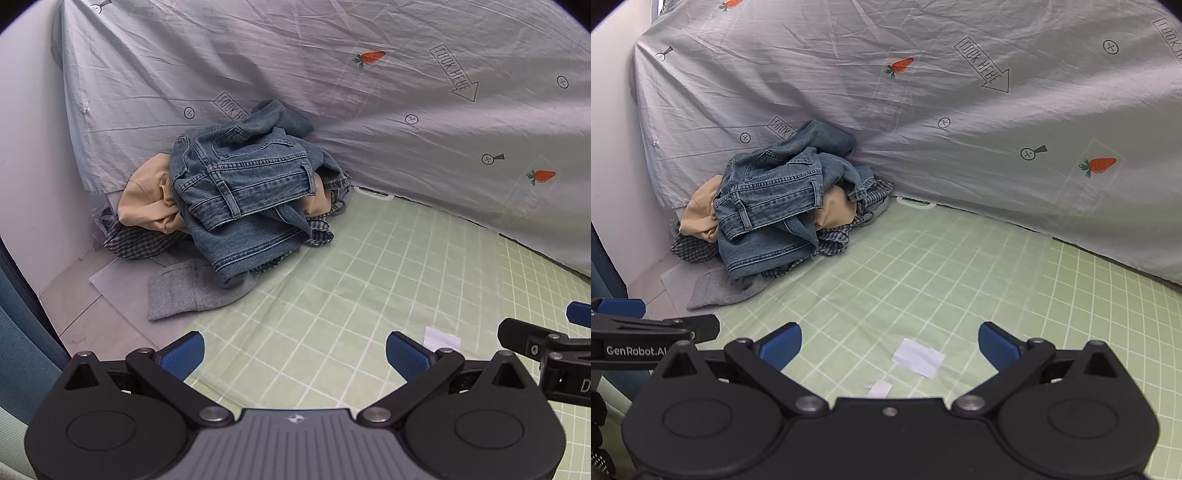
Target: Fold clothes
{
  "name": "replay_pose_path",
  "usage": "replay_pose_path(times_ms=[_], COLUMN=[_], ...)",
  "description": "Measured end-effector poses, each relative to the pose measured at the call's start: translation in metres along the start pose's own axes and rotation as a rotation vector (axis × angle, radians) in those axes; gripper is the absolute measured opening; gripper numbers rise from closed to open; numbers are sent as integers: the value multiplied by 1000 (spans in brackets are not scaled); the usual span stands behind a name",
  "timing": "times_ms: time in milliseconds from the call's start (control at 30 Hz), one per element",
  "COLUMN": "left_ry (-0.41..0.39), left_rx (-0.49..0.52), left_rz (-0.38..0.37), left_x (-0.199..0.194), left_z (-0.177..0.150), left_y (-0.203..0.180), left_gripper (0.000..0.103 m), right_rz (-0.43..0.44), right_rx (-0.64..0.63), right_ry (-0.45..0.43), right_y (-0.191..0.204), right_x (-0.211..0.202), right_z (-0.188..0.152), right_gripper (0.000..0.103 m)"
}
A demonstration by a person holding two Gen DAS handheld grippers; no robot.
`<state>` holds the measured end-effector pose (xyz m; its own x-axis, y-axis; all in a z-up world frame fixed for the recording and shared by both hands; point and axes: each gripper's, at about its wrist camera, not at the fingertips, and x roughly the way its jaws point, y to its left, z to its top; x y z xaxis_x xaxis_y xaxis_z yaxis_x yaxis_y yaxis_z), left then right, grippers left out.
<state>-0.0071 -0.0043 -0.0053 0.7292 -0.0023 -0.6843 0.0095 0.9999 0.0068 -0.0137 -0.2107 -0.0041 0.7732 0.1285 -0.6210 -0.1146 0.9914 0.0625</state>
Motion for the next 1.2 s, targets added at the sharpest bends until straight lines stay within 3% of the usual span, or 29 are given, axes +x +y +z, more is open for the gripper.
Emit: replay_pose_path(times_ms=[1200], left_ry=[29], left_rx=[1], left_rz=[-21], left_x=[27], left_z=[13], left_y=[-8], left_gripper=[103], right_rz=[-52], right_rx=[12], right_ry=[27], right_y=[-20], right_x=[17], right_z=[4], right_gripper=[103])
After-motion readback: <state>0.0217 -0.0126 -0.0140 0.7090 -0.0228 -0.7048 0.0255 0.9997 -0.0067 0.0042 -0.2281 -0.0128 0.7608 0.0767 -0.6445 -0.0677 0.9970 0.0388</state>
